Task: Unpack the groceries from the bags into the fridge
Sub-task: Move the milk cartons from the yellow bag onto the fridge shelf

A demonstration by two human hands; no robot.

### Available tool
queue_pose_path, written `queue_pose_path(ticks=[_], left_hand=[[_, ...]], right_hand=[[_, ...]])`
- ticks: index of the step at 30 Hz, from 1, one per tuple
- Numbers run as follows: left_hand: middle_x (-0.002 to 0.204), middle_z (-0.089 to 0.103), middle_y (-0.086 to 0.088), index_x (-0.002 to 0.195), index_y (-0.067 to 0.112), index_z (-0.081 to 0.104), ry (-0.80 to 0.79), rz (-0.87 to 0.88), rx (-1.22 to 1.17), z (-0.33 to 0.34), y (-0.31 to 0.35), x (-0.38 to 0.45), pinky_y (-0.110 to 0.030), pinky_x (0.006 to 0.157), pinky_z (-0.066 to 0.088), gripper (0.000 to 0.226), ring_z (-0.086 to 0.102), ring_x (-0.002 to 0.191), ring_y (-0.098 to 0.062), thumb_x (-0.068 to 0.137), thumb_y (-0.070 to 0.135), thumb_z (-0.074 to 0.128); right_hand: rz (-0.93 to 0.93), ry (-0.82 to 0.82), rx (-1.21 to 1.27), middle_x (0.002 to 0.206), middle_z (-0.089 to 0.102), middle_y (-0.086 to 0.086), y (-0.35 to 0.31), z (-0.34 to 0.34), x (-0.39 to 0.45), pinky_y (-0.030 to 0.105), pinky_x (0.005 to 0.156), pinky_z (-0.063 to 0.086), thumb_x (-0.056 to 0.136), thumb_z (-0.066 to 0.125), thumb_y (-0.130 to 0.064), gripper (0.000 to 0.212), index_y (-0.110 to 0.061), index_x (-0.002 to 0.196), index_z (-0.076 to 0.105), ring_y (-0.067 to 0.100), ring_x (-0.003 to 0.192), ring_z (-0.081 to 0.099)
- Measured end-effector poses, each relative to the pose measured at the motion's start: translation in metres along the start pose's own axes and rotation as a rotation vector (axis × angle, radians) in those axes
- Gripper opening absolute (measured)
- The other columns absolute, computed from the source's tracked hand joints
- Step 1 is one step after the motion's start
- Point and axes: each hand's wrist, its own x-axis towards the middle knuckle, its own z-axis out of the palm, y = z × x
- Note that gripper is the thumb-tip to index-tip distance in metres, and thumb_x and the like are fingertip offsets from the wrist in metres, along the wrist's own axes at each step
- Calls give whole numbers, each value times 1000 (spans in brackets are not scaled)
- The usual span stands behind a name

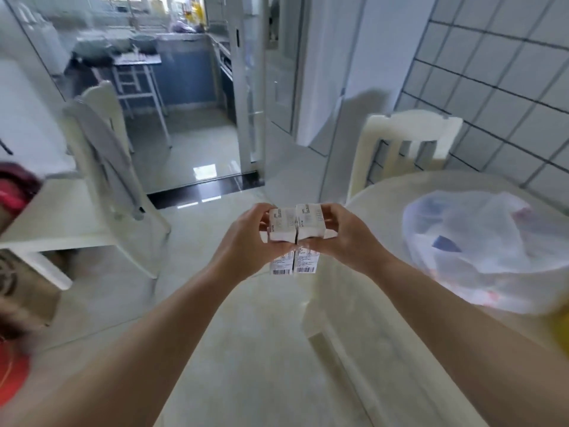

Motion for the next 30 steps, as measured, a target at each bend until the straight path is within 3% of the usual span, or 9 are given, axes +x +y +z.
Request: queue_pose_path(ticks=[2, 7, 14, 17, 21, 27, 30], left_hand=[[106, 64, 1, 111, 16, 54, 22, -2, 18, -36, -29, 16, -14, 72, 48, 56, 61, 91, -12, 66, 28, 85], [110, 64, -1, 112, 15, 52, 1, 23, 52, -110, -88, 61, -22, 76, 55, 56, 61, 95, -15, 67, 29, 83], [101, 61, 7, 113, 19, 53, 16, -27, 40, -164, -157, 152, -10, 64, 46, 59, 58, 88, -8, 65, 29, 84], [98, 60, 11, 114, 20, 53, -2, -27, 35, -173, -185, 207, -14, 68, 48, 57, 57, 83, 0, 66, 29, 84], [104, 63, 3, 115, 16, 53, 16, 4, 53, -188, -215, 304, -27, 75, 55, 60, 60, 89, -12, 66, 30, 84], [103, 64, 2, 110, 20, 53, 40, 43, 30, -211, -235, 455, -13, 62, 45, 53, 61, 87, -12, 67, 28, 83], [105, 64, 3, 114, 18, 52, 24, 85, 11, -214, -238, 523, -13, 61, 47, 60, 62, 89, -12, 65, 32, 84]], right_hand=[[-8, -7, 10, 97, 60, -18, -18, 31, 36, 3, 73, 44, 69, 82, -15, 51, -19, 109, 50, -16, 86, 57], [-51, -10, -5, 97, 58, -18, -52, 90, 117, 3, 72, 45, 70, 80, -16, 49, -21, 107, 49, -10, 89, 56], [-60, -32, -22, 101, 60, -17, -57, 130, 229, 12, 78, 49, 69, 81, -22, 49, -25, 108, 50, -1, 95, 59], [-60, -20, -19, 101, 61, -18, -48, 136, 293, 17, 81, 49, 69, 81, -24, 49, -26, 107, 51, 2, 97, 60], [-92, -1, -15, 102, 62, -12, -41, 131, 396, 12, 77, 49, 71, 81, -20, 49, -20, 110, 52, 11, 99, 62], [-91, 80, -8, 97, 60, -19, -51, 101, 535, 8, 69, 47, 71, 81, -21, 47, -23, 108, 51, -3, 90, 60], [-73, 153, 14, 99, 62, -15, -47, 91, 593, 14, 73, 50, 70, 82, -22, 49, -22, 109, 53, 2, 93, 62]])
